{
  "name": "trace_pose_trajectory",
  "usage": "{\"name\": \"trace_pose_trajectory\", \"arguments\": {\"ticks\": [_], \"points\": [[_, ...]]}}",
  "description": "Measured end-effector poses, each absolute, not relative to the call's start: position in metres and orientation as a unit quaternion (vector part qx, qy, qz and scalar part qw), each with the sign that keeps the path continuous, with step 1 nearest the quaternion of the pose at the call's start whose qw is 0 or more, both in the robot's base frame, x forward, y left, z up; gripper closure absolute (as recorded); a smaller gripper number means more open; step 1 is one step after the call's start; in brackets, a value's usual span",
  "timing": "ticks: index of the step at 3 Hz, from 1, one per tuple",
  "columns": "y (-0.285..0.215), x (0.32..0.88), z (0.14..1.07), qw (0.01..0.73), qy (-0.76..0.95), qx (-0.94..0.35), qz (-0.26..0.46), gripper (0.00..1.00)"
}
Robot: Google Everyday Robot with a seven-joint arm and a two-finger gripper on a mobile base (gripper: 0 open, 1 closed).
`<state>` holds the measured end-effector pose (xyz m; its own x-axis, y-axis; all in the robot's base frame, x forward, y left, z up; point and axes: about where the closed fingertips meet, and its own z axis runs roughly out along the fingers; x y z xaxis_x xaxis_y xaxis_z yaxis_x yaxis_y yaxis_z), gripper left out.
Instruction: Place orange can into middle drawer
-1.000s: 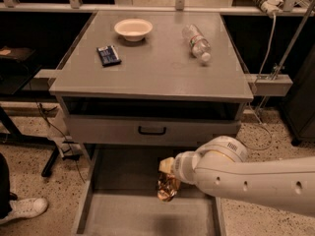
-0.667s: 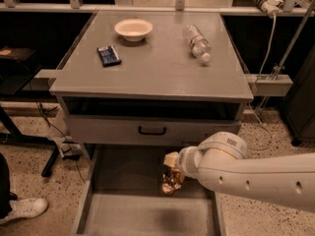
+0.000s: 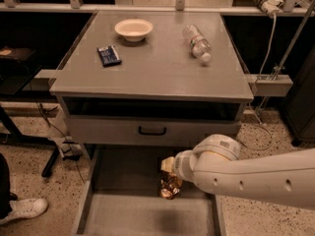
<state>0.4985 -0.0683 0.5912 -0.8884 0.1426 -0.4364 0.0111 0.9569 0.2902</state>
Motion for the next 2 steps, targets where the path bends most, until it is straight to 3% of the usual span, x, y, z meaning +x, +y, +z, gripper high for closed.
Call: {"name": "trace_pose_trajectory", "arguments": {"ticks": [2], "points": [[-0.079, 0.507, 0.53, 0.207, 0.968, 0.034, 0.136, 1.0]]}}
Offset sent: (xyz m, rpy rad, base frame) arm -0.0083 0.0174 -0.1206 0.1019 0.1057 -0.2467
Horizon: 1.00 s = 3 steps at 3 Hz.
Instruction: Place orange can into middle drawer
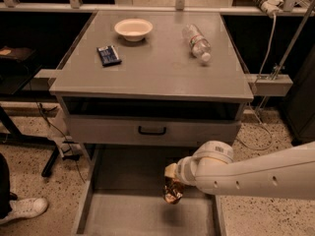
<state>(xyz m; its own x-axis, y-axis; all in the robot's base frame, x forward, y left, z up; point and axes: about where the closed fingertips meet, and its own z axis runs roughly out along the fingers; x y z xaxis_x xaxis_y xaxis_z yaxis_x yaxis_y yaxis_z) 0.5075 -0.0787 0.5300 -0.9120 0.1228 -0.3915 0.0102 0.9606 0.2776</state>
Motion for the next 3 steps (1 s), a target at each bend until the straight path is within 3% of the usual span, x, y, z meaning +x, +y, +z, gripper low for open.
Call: {"name": "trace_pose_trajectory", "arguments": {"ticks": [3], "points": [[-0.075, 0.507, 0.519, 0.203, 0.97, -0.004, 0.136, 1.0]]}}
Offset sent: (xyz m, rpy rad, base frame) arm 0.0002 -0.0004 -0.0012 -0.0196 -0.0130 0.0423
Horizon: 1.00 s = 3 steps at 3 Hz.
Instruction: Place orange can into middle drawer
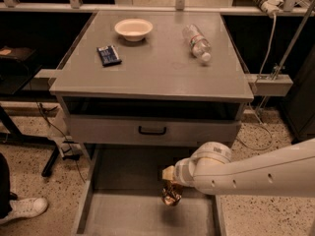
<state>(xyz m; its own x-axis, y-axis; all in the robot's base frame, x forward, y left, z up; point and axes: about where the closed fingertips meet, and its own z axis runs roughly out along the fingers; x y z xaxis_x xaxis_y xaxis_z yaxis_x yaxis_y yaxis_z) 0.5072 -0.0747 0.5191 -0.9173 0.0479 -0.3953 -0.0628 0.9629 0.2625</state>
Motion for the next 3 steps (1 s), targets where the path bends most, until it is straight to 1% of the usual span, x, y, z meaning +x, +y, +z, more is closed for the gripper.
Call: {"name": "trace_pose_trajectory", "arguments": {"ticks": [1, 2, 3], "points": [[-0.086, 0.523, 0.513, 0.211, 0.967, 0.019, 0.141, 1.0], [-0.11, 0.556, 0.532, 0.262, 0.956, 0.025, 0.126, 1.0], [-0.124, 0.559, 0.513, 0.296, 0.95, -0.019, 0.096, 1.0]]}}
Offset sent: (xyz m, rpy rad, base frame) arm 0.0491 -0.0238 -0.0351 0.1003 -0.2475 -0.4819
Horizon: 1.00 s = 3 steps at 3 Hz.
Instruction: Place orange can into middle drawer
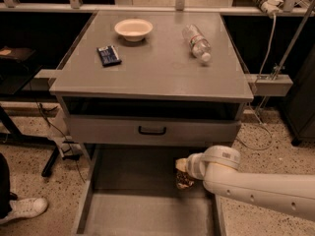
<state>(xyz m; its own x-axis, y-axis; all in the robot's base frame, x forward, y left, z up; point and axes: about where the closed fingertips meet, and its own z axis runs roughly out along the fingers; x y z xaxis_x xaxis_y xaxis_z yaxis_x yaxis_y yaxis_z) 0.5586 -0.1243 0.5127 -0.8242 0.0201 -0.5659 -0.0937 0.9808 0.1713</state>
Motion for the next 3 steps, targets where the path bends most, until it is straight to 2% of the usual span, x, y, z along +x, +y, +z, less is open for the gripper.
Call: {"name": "trace_pose_trajectory", "arguments": {"ticks": [3], "points": [[-0.122, 0.545, 0.468, 0.315, 0.946, -0.016, 0.073, 1.0]]}}
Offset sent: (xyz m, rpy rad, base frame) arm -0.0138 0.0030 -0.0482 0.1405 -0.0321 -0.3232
